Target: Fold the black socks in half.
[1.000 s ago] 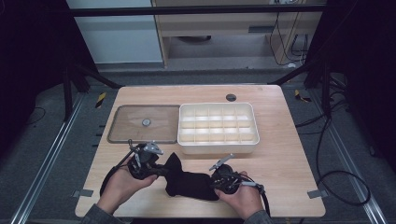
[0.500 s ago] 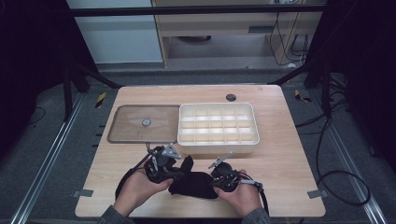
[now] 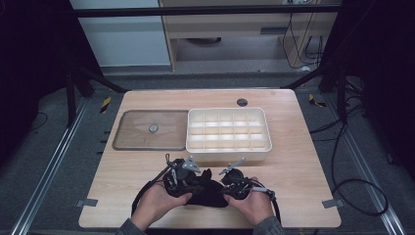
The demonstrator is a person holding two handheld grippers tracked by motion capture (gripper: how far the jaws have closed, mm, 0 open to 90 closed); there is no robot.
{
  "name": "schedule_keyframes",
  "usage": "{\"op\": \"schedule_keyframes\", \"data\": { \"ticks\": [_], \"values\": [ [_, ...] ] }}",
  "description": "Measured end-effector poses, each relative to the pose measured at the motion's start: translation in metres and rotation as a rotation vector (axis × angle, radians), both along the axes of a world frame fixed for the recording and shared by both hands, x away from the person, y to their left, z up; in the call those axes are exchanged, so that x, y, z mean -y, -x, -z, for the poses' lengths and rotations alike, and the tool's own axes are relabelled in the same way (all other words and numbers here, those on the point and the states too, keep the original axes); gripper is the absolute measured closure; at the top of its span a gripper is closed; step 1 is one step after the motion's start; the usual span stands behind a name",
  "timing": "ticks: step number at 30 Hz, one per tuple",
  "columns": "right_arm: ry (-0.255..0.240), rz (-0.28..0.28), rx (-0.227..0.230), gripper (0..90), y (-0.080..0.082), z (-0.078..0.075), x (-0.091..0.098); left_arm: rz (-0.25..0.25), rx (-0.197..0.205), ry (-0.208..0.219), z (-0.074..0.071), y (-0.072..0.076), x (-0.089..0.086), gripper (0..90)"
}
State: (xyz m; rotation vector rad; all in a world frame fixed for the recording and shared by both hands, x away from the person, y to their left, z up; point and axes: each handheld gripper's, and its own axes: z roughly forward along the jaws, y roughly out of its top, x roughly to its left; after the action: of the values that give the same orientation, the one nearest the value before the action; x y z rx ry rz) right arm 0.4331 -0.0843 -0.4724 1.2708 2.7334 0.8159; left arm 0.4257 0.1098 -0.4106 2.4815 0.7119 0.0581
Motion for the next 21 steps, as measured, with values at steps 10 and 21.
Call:
{"op": "schedule_keyframes", "data": {
  "ticks": [10, 21],
  "values": [
    [-0.006, 0.016, 0.022, 64.1, 0.009, -0.003, 0.006, 0.006, -0.014, -0.028, 0.015, -0.001, 0.007, 79.4],
    [-0.008, 0.006, 0.014, 84.3, 0.006, -0.003, 0.008, 0.023, -0.022, -0.005, 0.017, 0.004, 0.013, 79.3]
  ]
}}
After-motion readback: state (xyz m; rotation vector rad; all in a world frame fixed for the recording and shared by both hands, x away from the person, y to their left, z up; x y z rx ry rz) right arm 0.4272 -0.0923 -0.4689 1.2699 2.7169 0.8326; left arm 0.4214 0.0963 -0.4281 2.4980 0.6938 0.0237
